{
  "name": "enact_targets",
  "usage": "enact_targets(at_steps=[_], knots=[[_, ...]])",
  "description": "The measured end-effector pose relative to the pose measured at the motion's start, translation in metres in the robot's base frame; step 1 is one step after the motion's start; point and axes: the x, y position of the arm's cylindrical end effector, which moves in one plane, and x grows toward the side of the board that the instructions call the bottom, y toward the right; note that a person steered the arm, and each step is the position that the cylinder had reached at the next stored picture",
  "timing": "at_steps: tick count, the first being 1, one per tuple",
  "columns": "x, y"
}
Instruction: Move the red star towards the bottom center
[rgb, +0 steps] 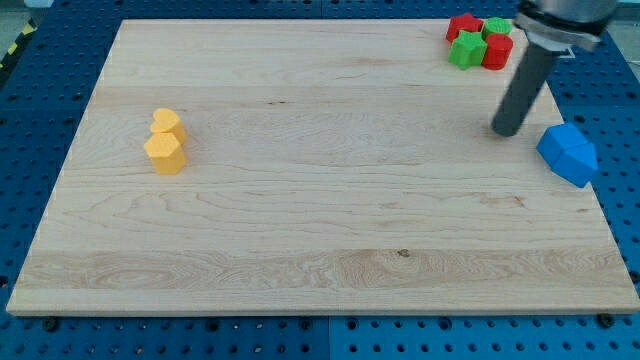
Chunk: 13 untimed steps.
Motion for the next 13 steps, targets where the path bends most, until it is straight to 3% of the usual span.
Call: enact_targets(at_steps=[2, 4, 5, 7, 8, 9, 11, 12, 13], knots=[[0.0, -0.03], [-0.049, -0.066], [-0.055, -0.033], [-0.064, 0.098], [-0.118, 0.146], [-0.156, 0.143], [-0.204, 0.026], [-0.201, -0.024], [-0.173, -0.024]])
